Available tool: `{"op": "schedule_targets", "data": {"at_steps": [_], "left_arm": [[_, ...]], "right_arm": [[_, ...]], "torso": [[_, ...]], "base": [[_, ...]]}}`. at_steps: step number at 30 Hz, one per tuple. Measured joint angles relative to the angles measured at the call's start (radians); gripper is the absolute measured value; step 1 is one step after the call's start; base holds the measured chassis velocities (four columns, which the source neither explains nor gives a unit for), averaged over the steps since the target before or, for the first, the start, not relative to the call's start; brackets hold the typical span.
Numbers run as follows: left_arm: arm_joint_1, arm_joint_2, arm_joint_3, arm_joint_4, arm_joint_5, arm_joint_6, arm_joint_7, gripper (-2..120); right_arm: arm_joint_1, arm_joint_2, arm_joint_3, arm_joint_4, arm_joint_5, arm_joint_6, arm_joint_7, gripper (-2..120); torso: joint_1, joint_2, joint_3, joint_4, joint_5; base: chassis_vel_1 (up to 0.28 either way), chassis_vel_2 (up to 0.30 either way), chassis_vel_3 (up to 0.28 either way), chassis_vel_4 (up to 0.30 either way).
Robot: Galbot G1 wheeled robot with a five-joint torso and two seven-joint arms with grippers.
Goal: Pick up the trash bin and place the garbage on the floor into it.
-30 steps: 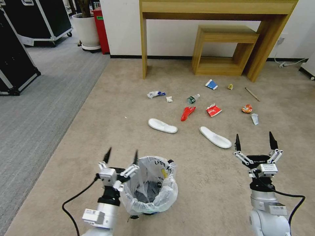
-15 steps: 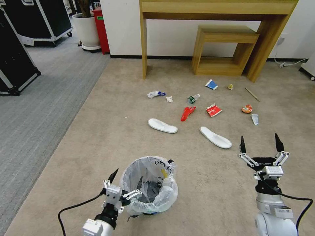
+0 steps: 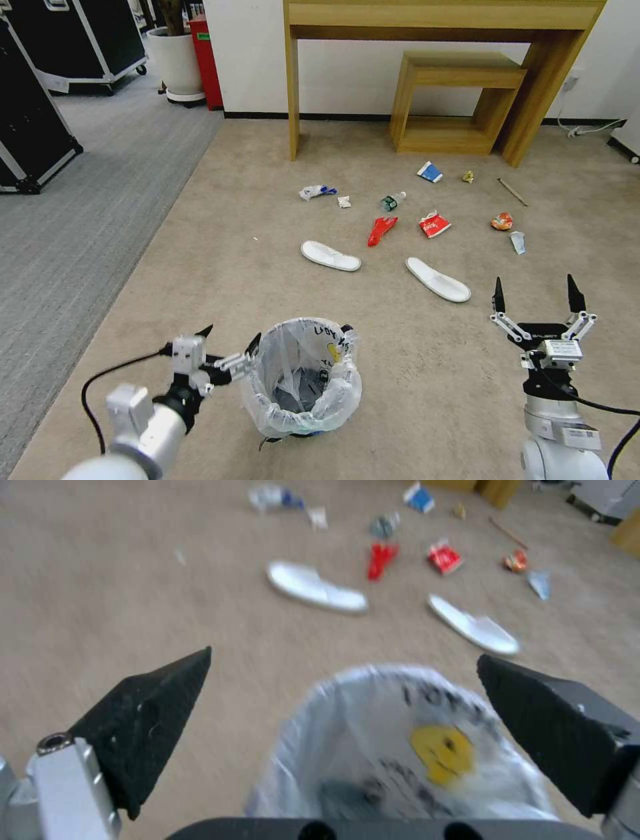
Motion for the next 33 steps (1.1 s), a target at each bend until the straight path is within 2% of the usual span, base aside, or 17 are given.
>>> {"op": "schedule_targets", "data": {"at_steps": [1,3,7,10,12,14,16,18,20,22,24,28,33], "left_arm": [[0.0,0.027,0.011,-0.015,-0.059,0.01,-0.027,100],[-0.002,0.051,0.025,-0.027,-0.111,0.021,-0.044,100],[-0.058,0.07,0.045,-0.025,-0.17,0.038,-0.044,100],[-0.133,0.076,0.078,0.0,-0.174,0.039,-0.041,100],[-0.217,0.074,0.137,0.031,-0.153,0.04,-0.042,100],[-0.234,0.072,0.153,0.038,-0.148,0.04,-0.041,100],[-0.294,0.053,0.237,0.08,-0.129,0.043,-0.049,100],[-0.299,0.051,0.248,0.088,-0.124,0.044,-0.051,100],[-0.343,0.042,0.333,0.145,-0.094,0.048,-0.082,100],[-0.349,0.042,0.343,0.15,-0.096,0.051,-0.09,100],[-0.399,0.043,0.403,0.176,-0.118,0.061,-0.131,100],[-0.44,0.04,0.454,0.193,-0.13,0.071,-0.168,100],[-0.454,0.039,0.478,0.185,-0.161,0.08,-0.186,100]], "right_arm": [[-0.001,-0.003,0.006,0.0,-0.006,-0.001,0.002,100],[-0.002,-0.006,0.016,-0.004,-0.009,-0.001,0.004,100],[-0.012,-0.005,0.036,-0.009,-0.01,-0.001,0.005,100],[-0.014,-0.005,0.049,-0.012,-0.009,0.001,0.006,100],[-0.014,-0.003,0.061,-0.012,-0.008,0.001,0.009,100],[-0.013,-0.001,0.063,-0.011,-0.008,0.001,0.009,100],[-0.014,0.005,0.067,-0.011,-0.012,0.001,0.01,100],[-0.015,0.006,0.067,-0.011,-0.013,0.001,0.01,100],[-0.02,0.015,0.069,-0.011,-0.022,0.002,0.01,100],[-0.021,0.016,0.07,-0.011,-0.024,0.003,0.01,100],[-0.028,0.022,0.074,-0.007,-0.028,0.005,0.012,100],[-0.04,0.023,0.085,-0.005,-0.029,0.012,0.013,100],[-0.048,0.022,0.098,-0.005,-0.027,0.021,0.013,100]], "torso": [[0.0,0.0,0.0,0.0002,0.0002],[0.0,0.0,0.0,0.0003,0.0002],[0.0,0.0,0.0,0.0003,0.0003],[0.0,0.0,0.0,0.0001,0.0002],[0.0,0.0,0.0,-0.0001,0.0003],[0.0,0.0,0.0,0.0001,0.0005],[0.0,0.0,0.0,0.0001,0.0001],[0.0,0.0,0.0,0.0001,0.0002],[0.0,0.0,0.0,0.0002,0.0],[0.0,0.0,0.0,0.0002,0.0],[0.0,0.0,0.0,0.0002,0.0003],[0.0,0.0,0.0,0.0,0.0003],[0.0,0.0,0.0,0.0003,0.0003]], "base": [[0.0,0.0,0.0,0.0],[0.0,0.0,0.0,0.0],[0.0,0.0,0.0,0.0],[0.0,0.0,0.0,0.0],[0.0,0.0,0.0,0.0],[0.0,0.0,0.0,0.0],[0.0,0.0,0.0,0.0],[0.0,0.0,0.0,0.0],[0.0,0.0,0.0,0.0],[0.0,0.0,0.0,0.0],[0.0,0.0,0.0,0.0],[0.0,0.0,0.0,0.0],[0.0,0.0,0.0,0.0]]}}
